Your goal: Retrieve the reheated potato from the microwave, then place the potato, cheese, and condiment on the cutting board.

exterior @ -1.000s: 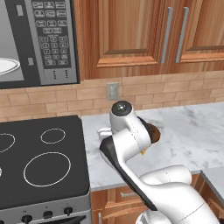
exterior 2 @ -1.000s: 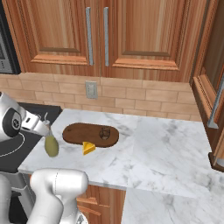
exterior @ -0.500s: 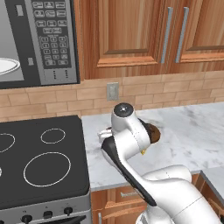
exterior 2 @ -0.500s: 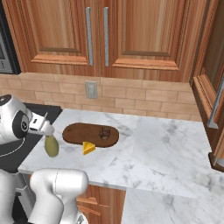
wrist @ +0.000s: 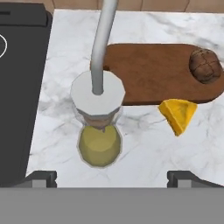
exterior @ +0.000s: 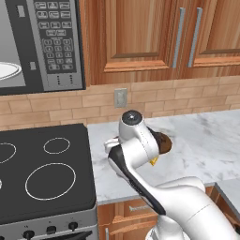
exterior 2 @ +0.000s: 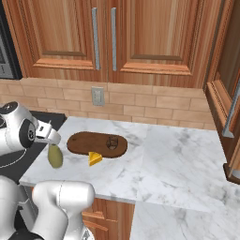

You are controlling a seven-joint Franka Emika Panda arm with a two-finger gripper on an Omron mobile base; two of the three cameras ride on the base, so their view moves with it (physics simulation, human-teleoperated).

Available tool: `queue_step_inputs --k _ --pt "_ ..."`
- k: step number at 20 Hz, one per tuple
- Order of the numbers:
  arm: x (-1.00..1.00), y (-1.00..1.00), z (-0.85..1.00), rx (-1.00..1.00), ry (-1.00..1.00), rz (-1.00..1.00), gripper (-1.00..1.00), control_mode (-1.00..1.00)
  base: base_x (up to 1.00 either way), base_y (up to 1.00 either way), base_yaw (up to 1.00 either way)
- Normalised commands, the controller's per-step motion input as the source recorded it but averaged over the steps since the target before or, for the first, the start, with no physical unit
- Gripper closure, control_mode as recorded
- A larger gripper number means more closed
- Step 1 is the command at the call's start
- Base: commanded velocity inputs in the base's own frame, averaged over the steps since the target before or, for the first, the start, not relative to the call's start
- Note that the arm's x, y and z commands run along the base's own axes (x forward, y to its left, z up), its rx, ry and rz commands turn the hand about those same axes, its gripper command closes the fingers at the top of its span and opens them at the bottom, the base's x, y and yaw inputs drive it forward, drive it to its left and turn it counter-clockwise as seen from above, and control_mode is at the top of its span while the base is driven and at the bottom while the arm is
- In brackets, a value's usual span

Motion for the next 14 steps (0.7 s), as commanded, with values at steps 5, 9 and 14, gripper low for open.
queue_step_inputs --k 5,9,14 --pt "0.11 0.03 -0.13 0.00 0.00 0.00 -1.00 -1.00 0.00 0.00 0.00" --pt "0.15 0.00 -0.11 0.01 0.00 0.00 -1.00 -1.00 0.00 0.00 0.00" --pt "0.18 0.00 -0.11 0.02 0.00 0.00 -1.00 -1.00 0.00 0.00 0.00"
